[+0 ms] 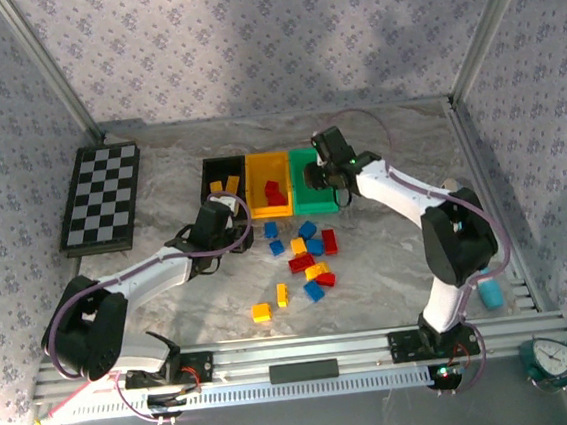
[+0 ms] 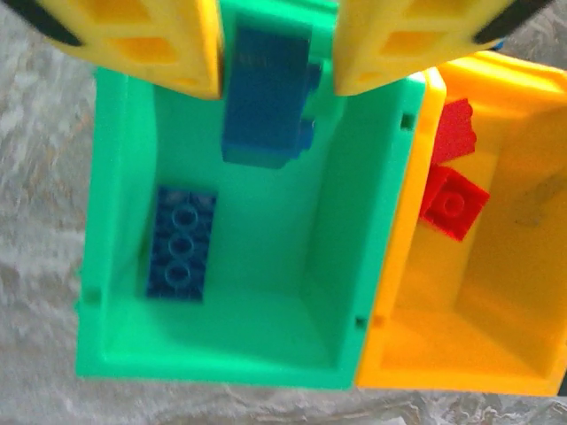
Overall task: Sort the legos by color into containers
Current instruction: Place the lego in the container, then pick up the lego from the center of the table.
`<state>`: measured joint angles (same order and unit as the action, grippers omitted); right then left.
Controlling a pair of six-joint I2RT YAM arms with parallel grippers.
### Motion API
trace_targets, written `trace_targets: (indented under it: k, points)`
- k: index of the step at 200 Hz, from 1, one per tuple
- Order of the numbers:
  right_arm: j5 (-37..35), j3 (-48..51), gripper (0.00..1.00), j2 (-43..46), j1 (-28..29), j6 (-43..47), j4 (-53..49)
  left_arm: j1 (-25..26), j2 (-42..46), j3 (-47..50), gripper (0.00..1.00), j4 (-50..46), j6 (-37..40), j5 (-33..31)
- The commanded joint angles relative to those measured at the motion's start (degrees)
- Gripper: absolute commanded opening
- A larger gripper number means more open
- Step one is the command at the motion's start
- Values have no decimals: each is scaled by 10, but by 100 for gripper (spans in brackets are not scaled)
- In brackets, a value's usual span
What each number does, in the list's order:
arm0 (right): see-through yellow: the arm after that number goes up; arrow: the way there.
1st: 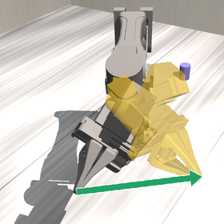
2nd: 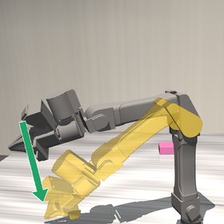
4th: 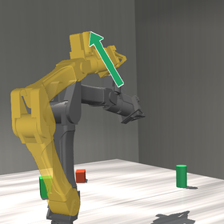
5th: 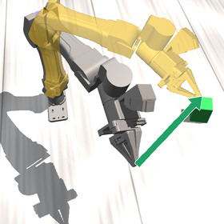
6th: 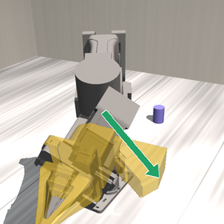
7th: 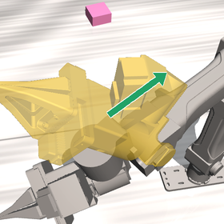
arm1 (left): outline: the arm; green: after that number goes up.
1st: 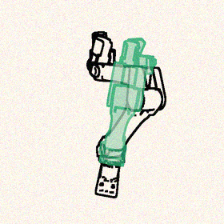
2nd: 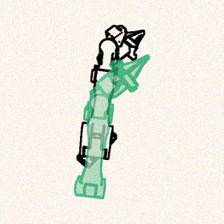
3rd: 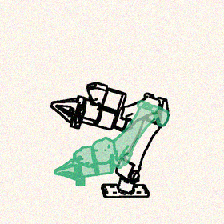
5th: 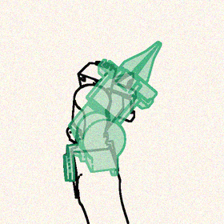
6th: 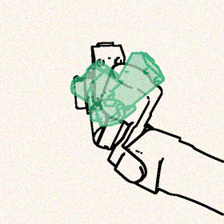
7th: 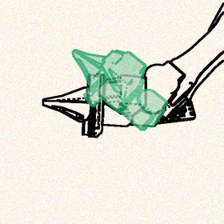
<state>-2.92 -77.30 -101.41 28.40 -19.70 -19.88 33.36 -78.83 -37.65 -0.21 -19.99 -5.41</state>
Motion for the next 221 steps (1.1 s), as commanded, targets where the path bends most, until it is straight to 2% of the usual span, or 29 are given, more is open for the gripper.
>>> trace_targets:
  k: [1,17,52,130,165,221]
  points:
    - [23,-40,48,-19,-7,19,-37,-2,19,-6,60,-6,8,-1]
    - [24,-35,53,-16,-7,19,-35,-3,20,-5,60,-7,7,-1]
    - [26,19,54,20,7,14,-27,-3,14,-7,60,-4,4,10]
    - [21,199,53,105,86,-2,-25,-3,2,-12,60,-7,5,7]
    - [26,214,53,100,95,-15,-6,-4,-8,-18,60,-9,3,13]
    - [29,153,53,35,116,-17,3,-4,2,-17,60,-15,5,7]
